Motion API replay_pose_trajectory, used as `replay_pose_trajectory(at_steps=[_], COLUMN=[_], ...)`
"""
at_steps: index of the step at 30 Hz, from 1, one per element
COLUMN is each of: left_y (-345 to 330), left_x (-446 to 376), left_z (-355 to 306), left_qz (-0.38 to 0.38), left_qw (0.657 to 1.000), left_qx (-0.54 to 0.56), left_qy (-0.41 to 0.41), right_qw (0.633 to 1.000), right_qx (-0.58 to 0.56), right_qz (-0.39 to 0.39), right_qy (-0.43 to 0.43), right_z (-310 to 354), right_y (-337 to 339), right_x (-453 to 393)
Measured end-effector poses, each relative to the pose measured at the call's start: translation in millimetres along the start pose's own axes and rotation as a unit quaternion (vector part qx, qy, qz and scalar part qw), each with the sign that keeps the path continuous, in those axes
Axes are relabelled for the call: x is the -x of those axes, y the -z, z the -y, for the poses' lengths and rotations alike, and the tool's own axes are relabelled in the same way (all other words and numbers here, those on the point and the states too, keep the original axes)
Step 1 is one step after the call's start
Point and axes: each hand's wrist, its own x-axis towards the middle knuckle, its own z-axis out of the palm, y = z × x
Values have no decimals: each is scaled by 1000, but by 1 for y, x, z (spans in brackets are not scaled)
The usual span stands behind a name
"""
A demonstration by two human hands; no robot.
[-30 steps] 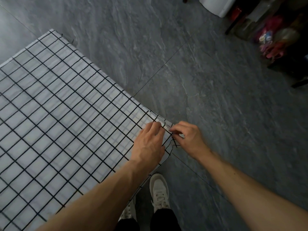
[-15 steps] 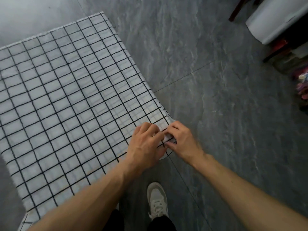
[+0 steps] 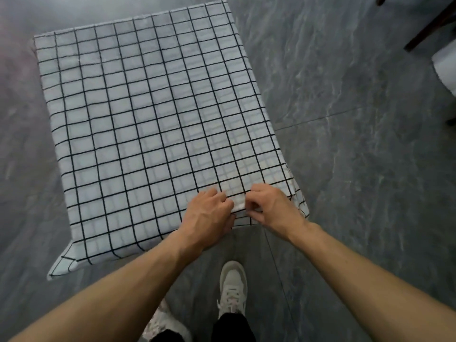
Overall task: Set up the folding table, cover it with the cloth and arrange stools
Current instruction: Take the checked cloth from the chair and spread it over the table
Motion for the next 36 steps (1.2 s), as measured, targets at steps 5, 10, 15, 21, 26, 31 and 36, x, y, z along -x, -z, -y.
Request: replay_pose_trajectory(at_steps=[5, 10, 15, 21, 26, 31, 36], left_y=[1, 2, -1, -1, 0, 0, 0], left_x=[28, 62, 67, 87, 131, 157, 153], left_z=[27, 55, 55, 66, 94, 109, 110], left_qz=[-2, -15, -32, -49, -46, -38, -52], left_qw=[1000, 1000, 998, 996, 992, 989, 988], left_qx=[6, 13, 39, 34, 17, 21, 29], left_qy=[-7, 20, 46, 63, 116, 139, 141], right_qw=[998, 980, 989, 984, 972, 956, 975], right_qx=[45, 175, 133, 151, 215, 256, 182], right_qz=[-1, 12, 66, 72, 54, 123, 122], right_qy=[-49, -95, 2, -60, -84, -68, 41], right_z=[8, 49, 102, 109, 118, 161, 189], right_y=[-5, -6, -35, -47, -54, -57, -82], right_x=[-4, -15, -34, -46, -46, -69, -70])
